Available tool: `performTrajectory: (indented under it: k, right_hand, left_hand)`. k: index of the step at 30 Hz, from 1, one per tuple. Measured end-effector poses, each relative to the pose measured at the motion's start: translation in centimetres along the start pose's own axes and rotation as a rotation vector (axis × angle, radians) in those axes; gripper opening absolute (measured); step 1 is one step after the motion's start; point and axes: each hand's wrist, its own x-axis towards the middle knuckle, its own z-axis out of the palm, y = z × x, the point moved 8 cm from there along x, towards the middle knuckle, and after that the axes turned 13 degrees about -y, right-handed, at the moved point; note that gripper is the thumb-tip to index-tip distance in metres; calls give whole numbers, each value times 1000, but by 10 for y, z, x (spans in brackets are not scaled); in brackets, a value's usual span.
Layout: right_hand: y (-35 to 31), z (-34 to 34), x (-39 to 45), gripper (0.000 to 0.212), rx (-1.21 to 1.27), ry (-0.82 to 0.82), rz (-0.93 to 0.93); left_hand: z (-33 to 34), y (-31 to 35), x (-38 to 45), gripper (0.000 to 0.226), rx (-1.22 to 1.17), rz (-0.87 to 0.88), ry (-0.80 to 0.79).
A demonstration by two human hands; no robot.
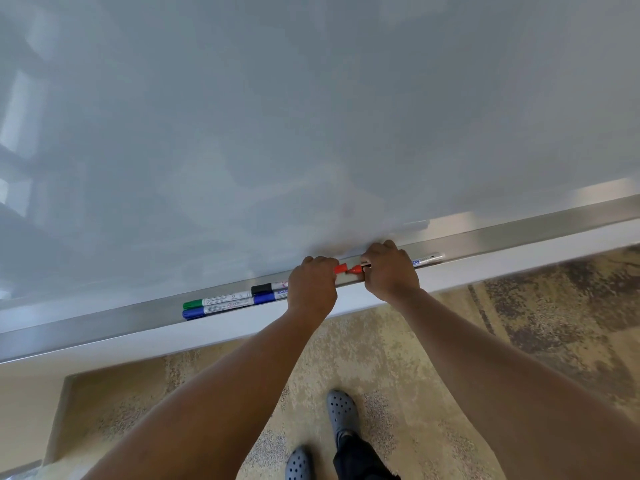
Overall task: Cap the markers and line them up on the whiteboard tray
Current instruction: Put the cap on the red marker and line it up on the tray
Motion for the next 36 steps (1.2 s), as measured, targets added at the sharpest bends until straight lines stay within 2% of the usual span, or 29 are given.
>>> performTrajectory:
  k: [8,13,16,23,32,36]
  right_hand:
    - [16,0,1,38,-57,-63,10]
    - [20,0,3,41,-88,-82,8]
    - [20,0,4,42,-101,-83,4]
    - [18,-3,2,39,-120,-21,-6]
    - [3,-17,-9,38,-120,92,-18]
    - [-7,-20,-17,39,-126,105,-23]
  left_hand:
    - [8,16,12,28,11,24,-25]
    - [14,20,17,36,23,26,-55]
    - [15,18,19,34,15,2,-52]
    - [13,14,20,19,-50,-24,-28]
    - [-2,0,8,15,-193,-26,17]
    - [-10,-6,-2,23,-219,-6,28]
